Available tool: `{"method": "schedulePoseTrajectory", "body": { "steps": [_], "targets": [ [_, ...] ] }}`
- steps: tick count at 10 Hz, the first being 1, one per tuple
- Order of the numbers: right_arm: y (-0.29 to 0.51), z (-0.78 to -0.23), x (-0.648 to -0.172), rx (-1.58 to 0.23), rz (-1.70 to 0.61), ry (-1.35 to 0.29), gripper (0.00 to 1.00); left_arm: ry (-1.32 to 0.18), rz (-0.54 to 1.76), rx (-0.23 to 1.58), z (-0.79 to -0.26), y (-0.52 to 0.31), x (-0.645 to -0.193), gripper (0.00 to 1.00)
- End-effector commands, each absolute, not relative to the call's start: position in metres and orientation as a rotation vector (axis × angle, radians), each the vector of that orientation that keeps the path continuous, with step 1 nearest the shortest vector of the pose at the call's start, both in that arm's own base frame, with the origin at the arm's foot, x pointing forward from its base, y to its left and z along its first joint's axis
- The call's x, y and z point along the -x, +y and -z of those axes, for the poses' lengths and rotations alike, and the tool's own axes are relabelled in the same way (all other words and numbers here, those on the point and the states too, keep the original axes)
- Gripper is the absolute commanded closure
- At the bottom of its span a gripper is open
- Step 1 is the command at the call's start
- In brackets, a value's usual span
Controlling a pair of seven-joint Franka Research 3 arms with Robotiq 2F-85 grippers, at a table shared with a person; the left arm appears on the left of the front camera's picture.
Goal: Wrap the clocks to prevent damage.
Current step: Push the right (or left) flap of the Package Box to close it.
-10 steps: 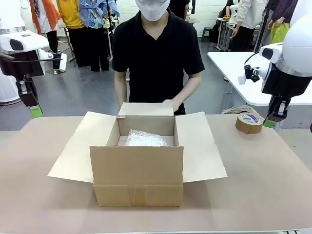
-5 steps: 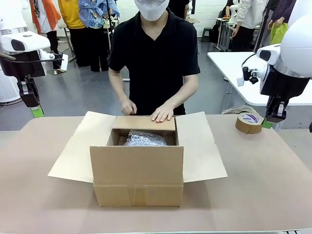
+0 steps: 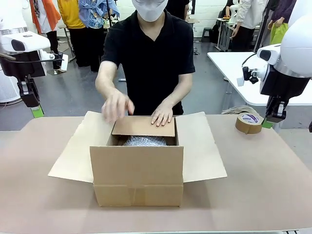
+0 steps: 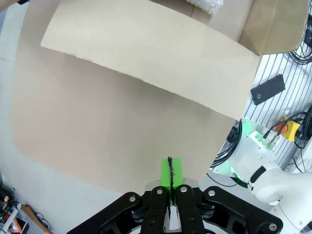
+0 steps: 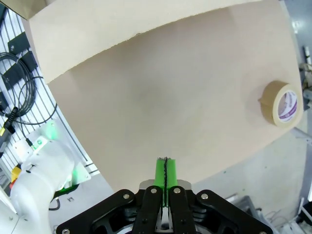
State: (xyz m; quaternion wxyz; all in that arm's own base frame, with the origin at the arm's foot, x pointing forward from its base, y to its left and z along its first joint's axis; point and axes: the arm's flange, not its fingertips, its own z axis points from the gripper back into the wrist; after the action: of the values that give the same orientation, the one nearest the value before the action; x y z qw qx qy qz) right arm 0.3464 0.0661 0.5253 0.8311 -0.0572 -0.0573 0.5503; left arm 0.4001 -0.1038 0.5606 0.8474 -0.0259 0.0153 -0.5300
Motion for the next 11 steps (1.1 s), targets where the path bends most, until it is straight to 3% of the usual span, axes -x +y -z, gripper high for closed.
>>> {"method": "schedulePoseTrajectory", "body": {
  "steps": [1,11],
  "targets": [
    [0.0653,-0.5253,-0.3459,0.125,-1.148,-0.122,0.99,0.024,1.113,0.038,-0.5623,-0.1006,-0.4002,1.0],
    [0.0653,-0.5253,-0.3459,0.125,-1.148,-0.122,0.99,0.024,1.113,0.038,-0.5623,-0.1006,-0.4002,1.0]
  ]
}}
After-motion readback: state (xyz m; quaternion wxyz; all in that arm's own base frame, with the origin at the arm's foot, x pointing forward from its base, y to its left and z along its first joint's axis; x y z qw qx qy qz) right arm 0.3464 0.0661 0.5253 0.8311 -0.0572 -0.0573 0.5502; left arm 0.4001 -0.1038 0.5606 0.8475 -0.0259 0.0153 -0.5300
